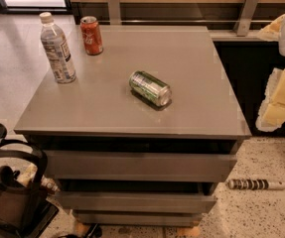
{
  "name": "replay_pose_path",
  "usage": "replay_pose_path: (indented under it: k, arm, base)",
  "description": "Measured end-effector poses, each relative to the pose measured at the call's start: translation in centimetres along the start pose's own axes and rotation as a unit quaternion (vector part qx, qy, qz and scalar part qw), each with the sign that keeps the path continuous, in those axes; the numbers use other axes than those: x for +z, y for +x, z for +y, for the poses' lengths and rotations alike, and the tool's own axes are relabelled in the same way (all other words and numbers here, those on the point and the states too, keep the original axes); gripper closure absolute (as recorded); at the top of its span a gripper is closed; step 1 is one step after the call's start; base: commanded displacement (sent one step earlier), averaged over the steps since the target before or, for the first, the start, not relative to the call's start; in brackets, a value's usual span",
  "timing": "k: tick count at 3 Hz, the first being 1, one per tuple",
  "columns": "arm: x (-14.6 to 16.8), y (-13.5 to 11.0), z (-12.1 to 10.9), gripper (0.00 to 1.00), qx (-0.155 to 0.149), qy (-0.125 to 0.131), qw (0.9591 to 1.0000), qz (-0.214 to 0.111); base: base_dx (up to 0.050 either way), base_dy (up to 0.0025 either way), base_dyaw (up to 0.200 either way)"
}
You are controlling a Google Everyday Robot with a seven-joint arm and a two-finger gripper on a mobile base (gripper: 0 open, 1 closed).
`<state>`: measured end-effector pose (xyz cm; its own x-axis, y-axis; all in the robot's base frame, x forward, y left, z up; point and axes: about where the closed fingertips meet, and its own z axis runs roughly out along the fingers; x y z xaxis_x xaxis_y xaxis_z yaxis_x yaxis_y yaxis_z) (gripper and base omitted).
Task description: Place green can upright
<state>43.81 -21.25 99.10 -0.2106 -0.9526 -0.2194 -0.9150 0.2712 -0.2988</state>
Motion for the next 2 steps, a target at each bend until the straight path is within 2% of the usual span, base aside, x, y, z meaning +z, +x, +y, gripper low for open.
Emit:
replay_pose_path:
  k: [2]
  arm:
    - [-0.01,0.00,0.00,0.00,0.000,0.000,1.0000,0.000]
  base:
    - [0.048,0.00000,0.000]
